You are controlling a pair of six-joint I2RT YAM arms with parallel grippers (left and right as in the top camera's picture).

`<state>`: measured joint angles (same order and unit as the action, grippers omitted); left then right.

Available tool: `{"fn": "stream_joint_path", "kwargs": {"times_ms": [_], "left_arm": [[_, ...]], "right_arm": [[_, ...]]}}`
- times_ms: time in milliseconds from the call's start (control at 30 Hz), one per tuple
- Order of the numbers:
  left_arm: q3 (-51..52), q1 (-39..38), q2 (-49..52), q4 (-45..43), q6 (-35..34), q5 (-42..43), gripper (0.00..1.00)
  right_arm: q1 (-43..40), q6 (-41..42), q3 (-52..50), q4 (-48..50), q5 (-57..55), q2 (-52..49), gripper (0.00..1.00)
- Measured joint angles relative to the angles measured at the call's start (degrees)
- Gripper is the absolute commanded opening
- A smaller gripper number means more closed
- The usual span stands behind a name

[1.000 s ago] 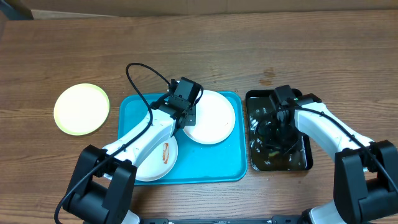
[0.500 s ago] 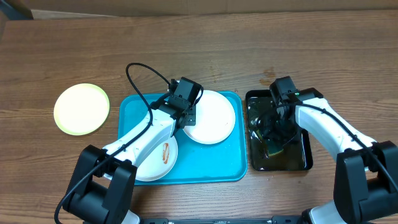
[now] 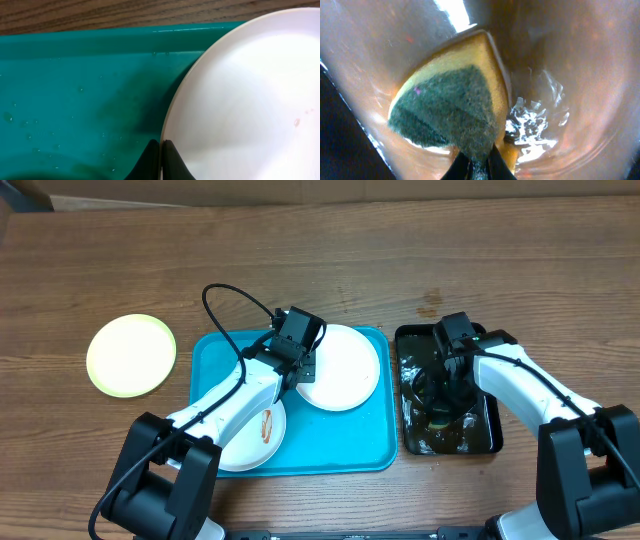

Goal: Clean dirty plates on tray and stack at the side
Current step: 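Return the sponge to the black tray and rub it in the water, then lift the wet sponge with the right gripper toward the white plate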

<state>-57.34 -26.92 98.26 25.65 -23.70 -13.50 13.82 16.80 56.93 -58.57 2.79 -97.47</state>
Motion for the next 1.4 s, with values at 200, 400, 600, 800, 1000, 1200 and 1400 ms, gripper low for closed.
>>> {"fn": "stream_joint_path", "kwargs": {"times_ms": [200, 400, 600, 800, 1000, 1200, 1400], "left_arm": [[0.00, 0.00, 0.22, -0.52, 0.00, 0.00, 0.04], [0.00, 0.00, 0.22, -0.63, 0.00, 0.00, 0.04], [0.00, 0.00, 0.22, -0.66, 0.00, 0.00, 0.04], [0.00, 0.00, 0.22, -0.66, 0.00, 0.00, 0.04], [0.00, 0.00, 0.22, -0.63, 0.00, 0.00, 0.04], [0.00, 0.00, 0.22, -0.66, 0.00, 0.00, 0.04], [0.00, 0.00, 0.22, -0.66, 0.00, 0.00, 0.04]], "right_arm": [[-0.07, -0.35, 7.02, -7.06, 0.00, -0.22, 0.04], [-0.07, -0.31, 8.41, -7.52, -0.02, -0.22, 0.04], [-0.07, -0.35, 8.41, -6.51, 0.02, -0.22, 0.04], [0.04, 0.07, 7.72, -3.80, 0.02, -0.22, 0.04], [0.09, 1.77, 2.93, 0.70, 0.02, -0.22, 0.26], [0.11, 2.58, 2.27, 2.51, 0.13, -0.22, 0.63], [0.15, 2.60, 1.25, 8.33, 0.24, -0.22, 0.54]]}}
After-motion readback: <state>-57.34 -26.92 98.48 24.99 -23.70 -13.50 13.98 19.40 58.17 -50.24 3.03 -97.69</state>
